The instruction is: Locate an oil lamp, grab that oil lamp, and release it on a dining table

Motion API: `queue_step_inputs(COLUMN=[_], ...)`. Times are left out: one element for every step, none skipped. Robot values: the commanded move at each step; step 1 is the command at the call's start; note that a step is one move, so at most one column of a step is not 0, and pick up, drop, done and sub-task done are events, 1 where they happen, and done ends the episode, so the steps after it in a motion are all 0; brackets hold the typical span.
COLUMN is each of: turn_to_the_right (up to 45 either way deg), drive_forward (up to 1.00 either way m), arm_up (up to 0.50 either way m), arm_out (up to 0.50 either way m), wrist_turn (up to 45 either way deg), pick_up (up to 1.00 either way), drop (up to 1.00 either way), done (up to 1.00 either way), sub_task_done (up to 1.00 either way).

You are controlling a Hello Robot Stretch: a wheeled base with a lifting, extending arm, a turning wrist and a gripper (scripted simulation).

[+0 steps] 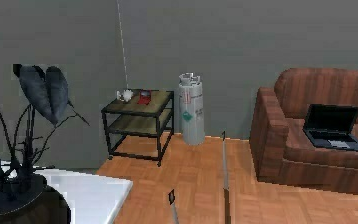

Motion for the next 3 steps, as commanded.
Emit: queue_step_inputs(turn_to_the_right=[3.0, 0.0, 9.0], drive_forward=[0.0, 0.15, 0.0], arm_up=[0.0, 0.0, 0.0], arm_out=[0.0, 0.0, 0.0], wrist_turn=[0.0, 0.0, 0.0], pick_up=[0.0, 0.0, 0.0], drop=[0.0, 0.0, 0.0], done=[0.0, 0.0, 0.0], sub_task_done=[0.0, 0.0, 0.0])
